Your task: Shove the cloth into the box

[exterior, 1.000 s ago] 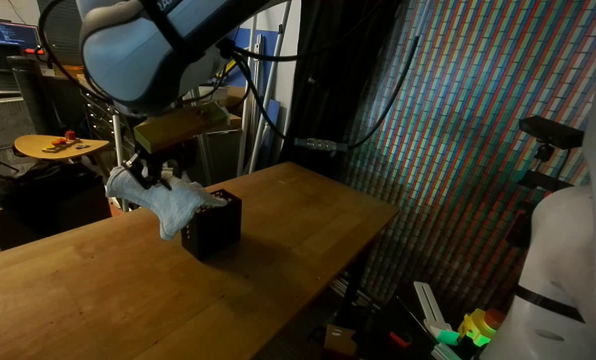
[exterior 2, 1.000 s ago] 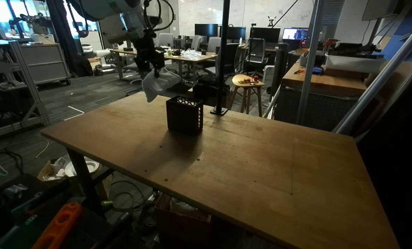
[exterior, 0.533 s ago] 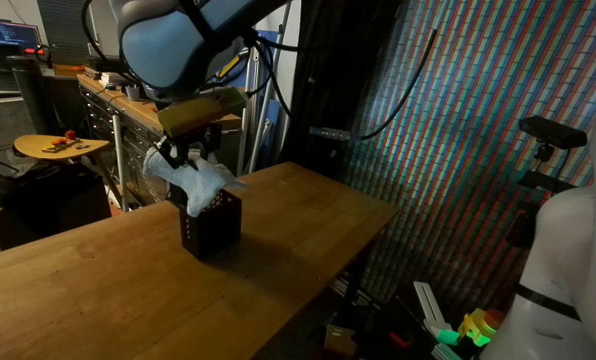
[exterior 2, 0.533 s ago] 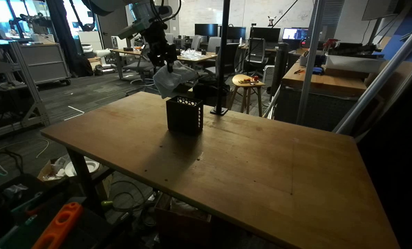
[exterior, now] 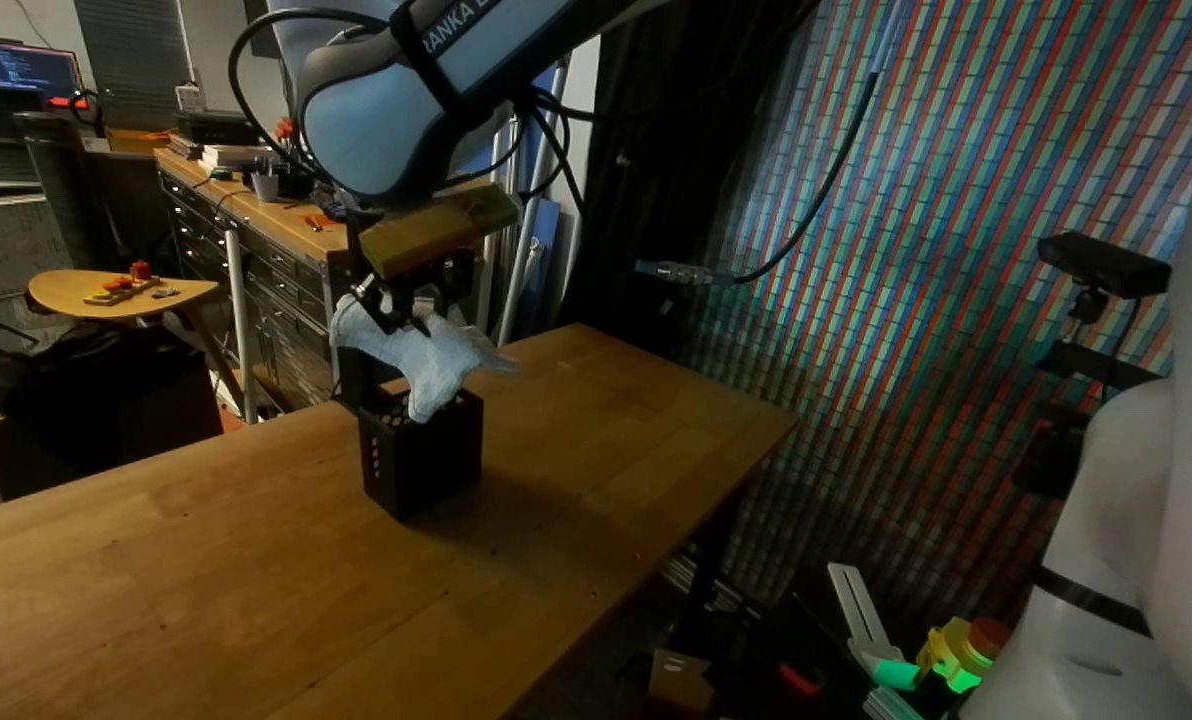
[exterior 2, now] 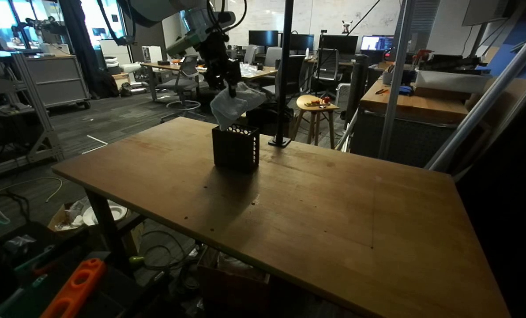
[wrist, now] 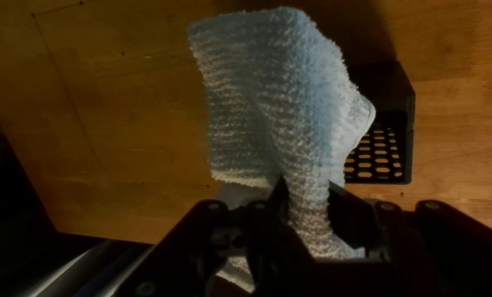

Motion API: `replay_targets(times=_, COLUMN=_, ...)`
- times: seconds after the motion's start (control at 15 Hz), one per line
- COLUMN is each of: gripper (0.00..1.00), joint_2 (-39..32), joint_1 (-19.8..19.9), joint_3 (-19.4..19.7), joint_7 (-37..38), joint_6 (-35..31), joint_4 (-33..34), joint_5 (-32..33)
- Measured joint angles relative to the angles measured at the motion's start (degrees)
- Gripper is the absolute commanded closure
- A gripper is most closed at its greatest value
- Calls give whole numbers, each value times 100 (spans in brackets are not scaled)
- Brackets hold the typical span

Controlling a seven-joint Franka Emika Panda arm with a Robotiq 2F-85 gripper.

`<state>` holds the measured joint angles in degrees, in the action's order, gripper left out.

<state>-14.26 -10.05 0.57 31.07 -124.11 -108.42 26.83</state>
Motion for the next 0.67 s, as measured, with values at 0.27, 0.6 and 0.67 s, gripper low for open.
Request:
replay_targets(times=0.27, gripper=95, joint_2=-250, joint_1=96, joint_3=0, joint_7=-41, joint_6=-448, joint_4=49, joint_5=0)
replay_targets(times=0.6, gripper=95, joint_2=-743, joint_1=196, joint_3=40, joint_7=-243, joint_6=-1008, joint_4=212, joint_5=-69)
replay_targets(times=0.67, gripper=95, joint_2=-850, joint_1=216, joint_3=51, joint_7=-307, joint_6=-1104, joint_4=228, joint_5=-129)
